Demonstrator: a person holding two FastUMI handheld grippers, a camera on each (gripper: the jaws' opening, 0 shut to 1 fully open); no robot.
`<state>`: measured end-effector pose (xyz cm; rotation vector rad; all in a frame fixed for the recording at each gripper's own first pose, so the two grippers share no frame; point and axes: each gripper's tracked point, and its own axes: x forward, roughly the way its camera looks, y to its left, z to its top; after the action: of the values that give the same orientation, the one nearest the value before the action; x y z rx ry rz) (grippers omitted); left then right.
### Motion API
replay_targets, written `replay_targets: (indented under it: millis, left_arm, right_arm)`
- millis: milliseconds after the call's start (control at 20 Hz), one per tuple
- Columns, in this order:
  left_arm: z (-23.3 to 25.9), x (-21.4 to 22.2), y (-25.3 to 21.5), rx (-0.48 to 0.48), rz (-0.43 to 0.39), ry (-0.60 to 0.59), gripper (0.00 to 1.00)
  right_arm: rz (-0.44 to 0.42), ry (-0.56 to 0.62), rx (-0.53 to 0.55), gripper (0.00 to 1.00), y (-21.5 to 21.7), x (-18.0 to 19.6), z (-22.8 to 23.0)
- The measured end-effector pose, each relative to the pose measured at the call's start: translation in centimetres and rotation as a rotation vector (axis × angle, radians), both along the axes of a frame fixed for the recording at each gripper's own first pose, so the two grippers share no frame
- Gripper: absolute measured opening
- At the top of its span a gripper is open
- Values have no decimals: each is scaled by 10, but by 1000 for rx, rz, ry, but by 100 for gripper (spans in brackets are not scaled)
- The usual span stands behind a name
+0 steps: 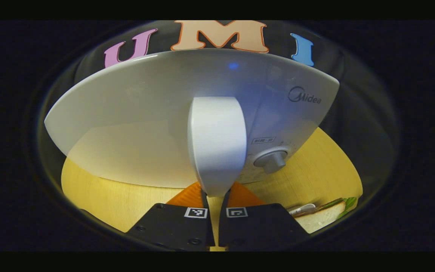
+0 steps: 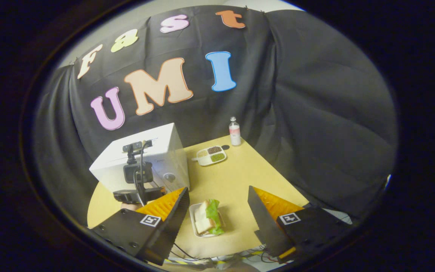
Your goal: Open the microwave oven with the left hand, put the food in, and close the microwave oven.
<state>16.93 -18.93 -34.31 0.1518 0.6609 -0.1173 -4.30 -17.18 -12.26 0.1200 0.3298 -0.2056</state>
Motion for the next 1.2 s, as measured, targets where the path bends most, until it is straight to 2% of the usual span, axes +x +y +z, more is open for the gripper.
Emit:
replay_targets:
  millis: [150,300,550,600,650,700,750,850,900,1050,1200]
  left_arm:
    - [1,0,1,-33,46,-33,2]
    - [2,-1,2,-63,113,-64,2]
    - [3,-2,3,-80,154,-96,2]
    - [2,-6,4,-73,163,-81,2]
    - [0,-22,7,-73,184,-72,3]
    - [2,-33,11,-67,175,-104,2]
    - [2,-46,15,-56,161,-125,2]
    - [1,-73,24,-50,133,-131,2]
    - [1,-84,29,-51,124,-131,7]
    - [1,-113,44,-15,103,-113,13]
    - [2,-133,58,-44,127,-101,18]
  right_arm:
    - [1,-6,13,88,-10,-8,0]
    - [12,-4,-5,88,-25,-18,-1]
    - [34,7,-15,88,-42,-27,-7]
    - [38,6,-18,95,-43,-26,-7]
    - [43,5,-23,95,-43,-25,-7]
    - [45,6,-29,95,-43,-24,-7]
    - [50,8,-37,88,-43,-23,-7]
    - [76,14,-45,88,-36,-21,-11]
    - [97,16,-45,88,-31,-19,-13]
    - [163,34,-48,88,-15,-16,-22]
    - [216,40,-48,89,2,-15,-29]
